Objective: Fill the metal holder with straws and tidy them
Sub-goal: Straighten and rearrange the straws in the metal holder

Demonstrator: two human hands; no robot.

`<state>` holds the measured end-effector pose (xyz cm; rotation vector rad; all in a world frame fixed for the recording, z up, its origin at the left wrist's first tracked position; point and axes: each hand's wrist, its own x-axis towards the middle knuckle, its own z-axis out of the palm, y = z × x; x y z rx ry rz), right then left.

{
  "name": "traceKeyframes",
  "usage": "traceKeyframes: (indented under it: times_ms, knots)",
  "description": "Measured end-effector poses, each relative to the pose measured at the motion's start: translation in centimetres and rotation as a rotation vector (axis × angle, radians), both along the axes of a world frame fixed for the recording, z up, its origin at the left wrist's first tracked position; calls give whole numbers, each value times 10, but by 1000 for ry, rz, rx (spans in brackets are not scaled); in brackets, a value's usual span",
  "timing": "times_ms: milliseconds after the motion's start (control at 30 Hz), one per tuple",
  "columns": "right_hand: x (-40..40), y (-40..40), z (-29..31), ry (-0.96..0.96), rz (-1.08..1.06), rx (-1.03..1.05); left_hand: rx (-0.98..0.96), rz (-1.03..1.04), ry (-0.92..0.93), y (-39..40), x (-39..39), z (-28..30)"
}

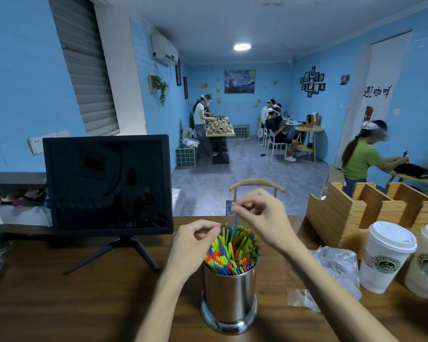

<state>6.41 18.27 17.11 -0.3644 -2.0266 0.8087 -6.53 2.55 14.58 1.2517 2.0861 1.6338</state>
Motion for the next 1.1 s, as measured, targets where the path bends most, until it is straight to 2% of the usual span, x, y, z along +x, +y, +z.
traceKeyframes:
  times_ms: [133,200,300,367,433,500,533,600,667,767,833,900,1033,1100]
  knots:
    - [11,-4,38,348,-27,-90,-80,-76,56,3,2,2]
    - [12,-10,47,508,-16,-157,-43,-106,44,6,4,5]
    - [9,-8,43,600,-10,-271,81,-96,0,7,8,11]
    - [10,0,32,580,-22,-346,191,-11,-70,7,5,15]
    - [14,8,16,480,-5,-389,341,82,-285,3,-2,22]
    - [17,12,-2,311,48,-387,512,43,-567,-2,-10,31]
    - [18,13,-11,220,79,-367,577,-2,-647,-6,-13,35]
    - [17,12,-24,51,140,-311,649,-56,-681,-9,-16,42]
    - [13,9,-32,-139,172,-206,672,-32,-619,-5,-13,48]
    - [7,6,-37,-325,152,-26,655,113,-348,7,-1,50]
    - [6,7,-35,-350,156,42,627,107,-210,14,4,46]
    - [7,9,-31,-379,182,100,531,42,-150,19,8,39]
    - [9,7,-25,-343,195,7,246,-5,-77,25,9,18]
    - [9,6,-24,-304,170,-8,148,-7,15,25,7,8]
